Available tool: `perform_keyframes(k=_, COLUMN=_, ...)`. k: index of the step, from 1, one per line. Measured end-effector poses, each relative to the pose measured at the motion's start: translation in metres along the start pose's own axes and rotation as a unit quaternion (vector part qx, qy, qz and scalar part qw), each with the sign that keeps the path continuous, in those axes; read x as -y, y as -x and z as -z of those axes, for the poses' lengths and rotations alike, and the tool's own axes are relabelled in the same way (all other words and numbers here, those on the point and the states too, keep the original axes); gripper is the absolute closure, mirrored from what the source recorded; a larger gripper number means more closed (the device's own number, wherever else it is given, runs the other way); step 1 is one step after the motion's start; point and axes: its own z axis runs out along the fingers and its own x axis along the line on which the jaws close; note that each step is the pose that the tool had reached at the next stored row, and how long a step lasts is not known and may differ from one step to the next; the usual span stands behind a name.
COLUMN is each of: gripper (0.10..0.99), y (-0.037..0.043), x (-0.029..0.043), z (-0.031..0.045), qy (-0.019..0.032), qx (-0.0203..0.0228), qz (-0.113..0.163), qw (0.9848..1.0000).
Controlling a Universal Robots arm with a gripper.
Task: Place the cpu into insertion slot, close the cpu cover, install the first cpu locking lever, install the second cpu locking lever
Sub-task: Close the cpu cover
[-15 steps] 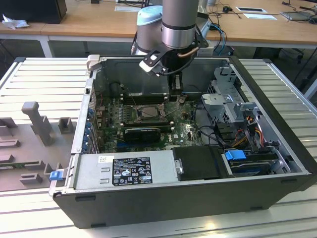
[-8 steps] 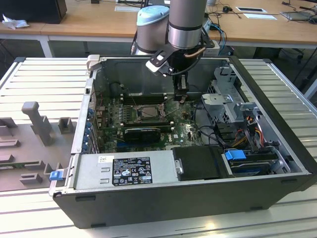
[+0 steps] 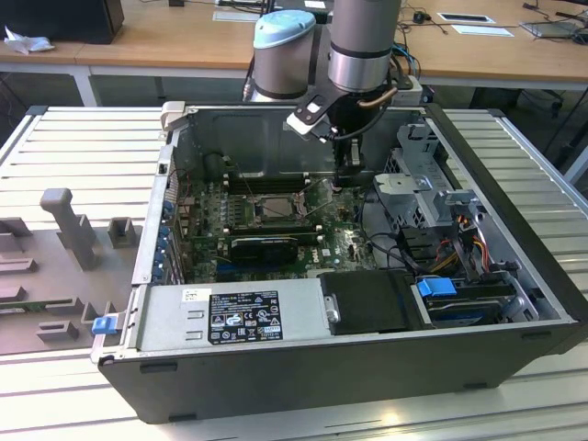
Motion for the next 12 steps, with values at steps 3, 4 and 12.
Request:
perform_keyframes(k=3, gripper=0.98, y=0.0001, x=-0.0002, z=-0.0061, qy=-0.0002, qx=0.0001, qz=0.0, qw=1.0)
perform_keyframes(k=4, gripper=0.98, y=0.0, x=-0.0006, z=-0.0076, qy=-0.0005, qx=0.0, qz=0.0, qw=1.0)
perform_keyframes(k=12, gripper=0.98, y=0.0001, x=-0.0009, z=-0.0079, qy=-0.018, qx=0.0005, qz=0.001, qw=0.9998)
